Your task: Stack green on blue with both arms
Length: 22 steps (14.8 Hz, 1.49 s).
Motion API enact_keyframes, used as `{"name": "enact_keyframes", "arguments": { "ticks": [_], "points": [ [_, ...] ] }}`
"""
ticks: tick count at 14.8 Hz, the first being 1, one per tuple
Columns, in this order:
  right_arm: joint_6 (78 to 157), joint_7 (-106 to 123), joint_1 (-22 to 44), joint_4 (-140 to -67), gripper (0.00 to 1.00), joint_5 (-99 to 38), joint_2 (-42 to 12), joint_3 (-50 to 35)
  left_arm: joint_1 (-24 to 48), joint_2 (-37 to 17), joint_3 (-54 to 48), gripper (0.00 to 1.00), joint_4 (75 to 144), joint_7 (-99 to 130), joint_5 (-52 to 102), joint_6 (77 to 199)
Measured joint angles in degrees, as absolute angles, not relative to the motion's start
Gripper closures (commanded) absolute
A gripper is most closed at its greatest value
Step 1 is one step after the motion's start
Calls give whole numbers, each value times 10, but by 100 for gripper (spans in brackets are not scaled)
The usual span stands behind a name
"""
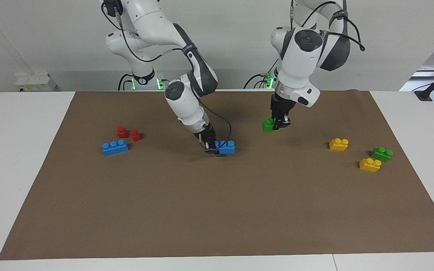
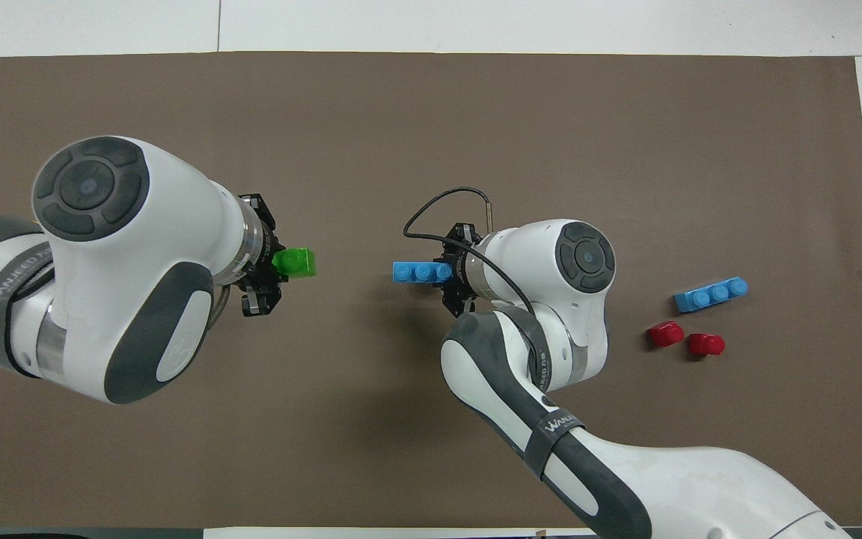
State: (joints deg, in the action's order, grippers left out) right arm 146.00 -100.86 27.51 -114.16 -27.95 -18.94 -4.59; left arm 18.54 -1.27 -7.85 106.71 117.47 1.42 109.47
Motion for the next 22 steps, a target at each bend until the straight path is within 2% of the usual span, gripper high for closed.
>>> {"name": "enact_keyframes", "arguments": {
  "ticks": [4, 10, 22],
  "points": [
    [1491, -1002, 295, -1149, 100, -314, -206, -46, 224, 3, -78, 100, 1115, 1217, 14, 1155],
    [1496, -939, 296, -1151, 100, -401, -218, -43, 256, 16, -78, 100, 1180, 1241, 12, 1226],
    [1521, -947, 319, -1155, 100, -405, -227, -44, 299, -56, -78, 100, 1192, 1326, -53, 1309]
  ]
}}
